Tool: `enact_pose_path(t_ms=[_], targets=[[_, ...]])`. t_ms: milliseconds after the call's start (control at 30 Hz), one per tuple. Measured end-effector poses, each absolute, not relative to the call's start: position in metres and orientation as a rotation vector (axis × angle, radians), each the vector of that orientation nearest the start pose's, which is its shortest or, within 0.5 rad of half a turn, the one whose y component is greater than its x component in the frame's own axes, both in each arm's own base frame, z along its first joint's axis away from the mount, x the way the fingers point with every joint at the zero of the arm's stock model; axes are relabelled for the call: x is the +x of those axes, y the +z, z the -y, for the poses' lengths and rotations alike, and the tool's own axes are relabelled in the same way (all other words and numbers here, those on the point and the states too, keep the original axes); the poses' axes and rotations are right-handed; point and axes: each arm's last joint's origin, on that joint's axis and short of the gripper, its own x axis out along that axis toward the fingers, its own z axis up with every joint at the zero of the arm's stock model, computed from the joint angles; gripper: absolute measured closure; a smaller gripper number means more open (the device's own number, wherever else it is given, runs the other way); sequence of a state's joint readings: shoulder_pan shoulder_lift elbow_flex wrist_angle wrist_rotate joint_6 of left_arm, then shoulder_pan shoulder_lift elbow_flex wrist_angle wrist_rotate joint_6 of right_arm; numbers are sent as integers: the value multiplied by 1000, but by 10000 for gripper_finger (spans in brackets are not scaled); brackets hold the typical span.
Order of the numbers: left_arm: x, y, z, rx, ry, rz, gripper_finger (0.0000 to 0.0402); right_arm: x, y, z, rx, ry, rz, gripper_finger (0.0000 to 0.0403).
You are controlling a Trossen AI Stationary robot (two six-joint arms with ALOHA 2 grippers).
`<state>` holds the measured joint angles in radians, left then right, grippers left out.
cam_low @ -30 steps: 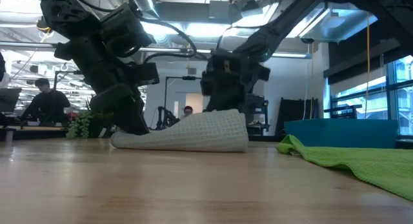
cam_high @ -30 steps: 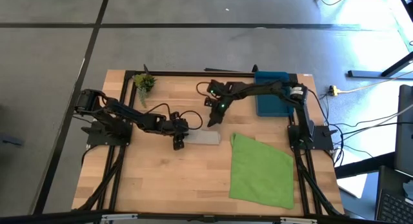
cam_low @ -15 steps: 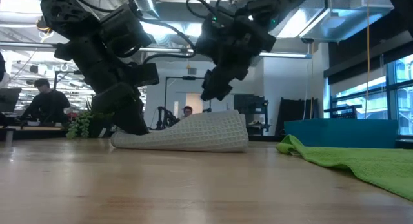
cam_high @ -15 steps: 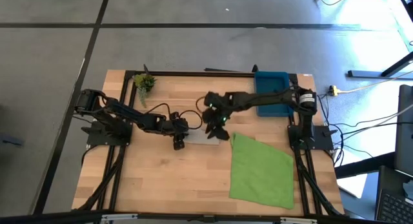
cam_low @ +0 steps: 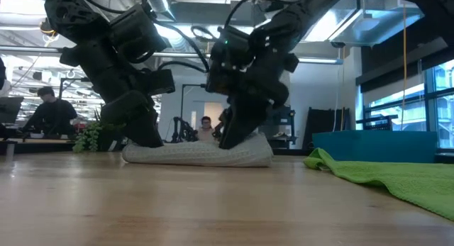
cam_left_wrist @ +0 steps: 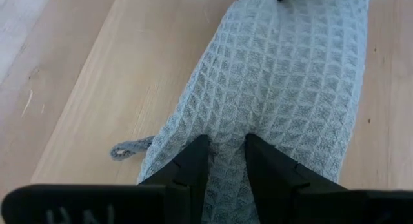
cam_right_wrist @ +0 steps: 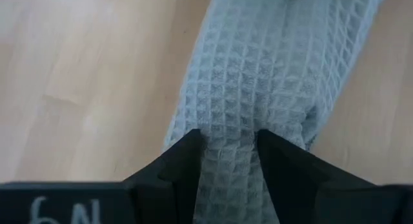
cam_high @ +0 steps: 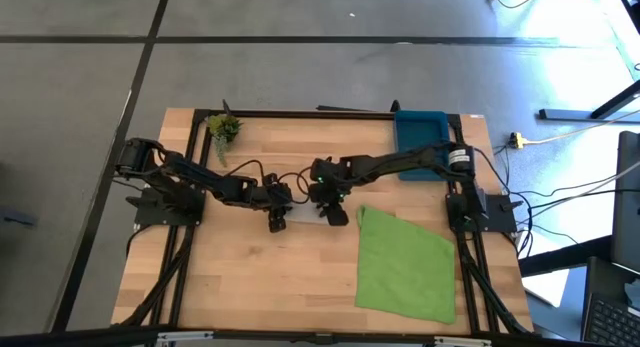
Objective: Roll microfiber towels into tight, uniform cylinder then place into a basket
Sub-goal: Roll the gray towel
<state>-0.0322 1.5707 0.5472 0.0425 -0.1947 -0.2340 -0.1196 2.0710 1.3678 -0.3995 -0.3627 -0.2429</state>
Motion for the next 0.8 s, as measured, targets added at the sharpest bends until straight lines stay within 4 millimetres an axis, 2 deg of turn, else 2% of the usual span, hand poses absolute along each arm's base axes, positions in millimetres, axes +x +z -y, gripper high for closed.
enact_pose_path(t_ms=[267, 367, 567, 800], targets=[[252, 110, 3, -103, 262, -951, 304, 415, 129, 43, 53, 348, -1046, 246], [252, 110, 3, -103, 262, -951, 304, 413, 137, 43, 42, 339, -1039, 246], [253, 110, 3, -104, 262, -944, 304, 407, 166, 39, -7, 325, -994, 246], [254, 111, 2, -105, 263, -927, 304, 399, 177, 23, -104, 254, -1064, 246]])
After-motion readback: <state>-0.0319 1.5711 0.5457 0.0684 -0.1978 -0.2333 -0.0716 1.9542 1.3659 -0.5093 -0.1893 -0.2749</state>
